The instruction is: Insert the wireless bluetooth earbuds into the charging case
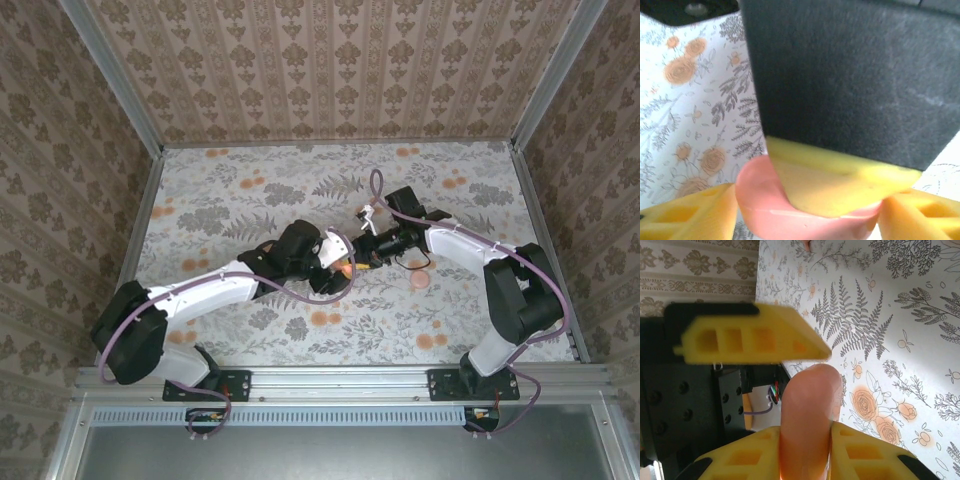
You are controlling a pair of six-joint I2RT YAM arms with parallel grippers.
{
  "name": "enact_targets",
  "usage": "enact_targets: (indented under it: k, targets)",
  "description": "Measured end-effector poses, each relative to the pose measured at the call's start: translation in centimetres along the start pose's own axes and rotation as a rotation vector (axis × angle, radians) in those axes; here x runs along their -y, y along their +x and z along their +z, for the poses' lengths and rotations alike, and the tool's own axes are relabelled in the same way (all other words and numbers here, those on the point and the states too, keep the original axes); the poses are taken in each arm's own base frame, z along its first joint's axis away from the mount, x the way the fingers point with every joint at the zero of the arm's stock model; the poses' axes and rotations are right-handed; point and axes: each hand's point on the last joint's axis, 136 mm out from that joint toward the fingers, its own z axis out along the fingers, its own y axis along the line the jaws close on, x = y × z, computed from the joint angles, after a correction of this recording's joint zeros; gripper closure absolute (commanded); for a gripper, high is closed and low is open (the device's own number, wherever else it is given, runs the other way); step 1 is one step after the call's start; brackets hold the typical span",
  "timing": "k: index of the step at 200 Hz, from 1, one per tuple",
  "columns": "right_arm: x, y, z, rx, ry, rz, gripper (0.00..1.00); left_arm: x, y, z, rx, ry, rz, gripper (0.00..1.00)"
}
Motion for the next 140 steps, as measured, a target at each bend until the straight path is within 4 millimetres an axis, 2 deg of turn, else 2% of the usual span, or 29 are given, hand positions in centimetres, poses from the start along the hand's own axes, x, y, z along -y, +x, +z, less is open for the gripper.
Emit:
enact_targets:
  k: [34,70,104,140]
  targets:
    - [0.0,0.2,-0.6,0.013,0.039,-0.049,0.75,-0.1,-0.7,-1.0,0.045,-0.020,0.003,0.11]
    - [-1.2,0.1,-2.9,0.096,0.084,-0.172,0.76,0.0,-2.1,-2.7,0.110,-0.023,-0.004,0.07]
    - [-2.2,0.3,-4.6,0.156,0.128,-0.317,0.77,0.5,-3.6,-5.0,0.195,-0.008,0.006,0.15]
    - [-3.8,0.5,-5.7,0.181,0.145,-0.541,0.77,-0.3,-2.6,-6.3,0.248,0.026,-0.025,0.18]
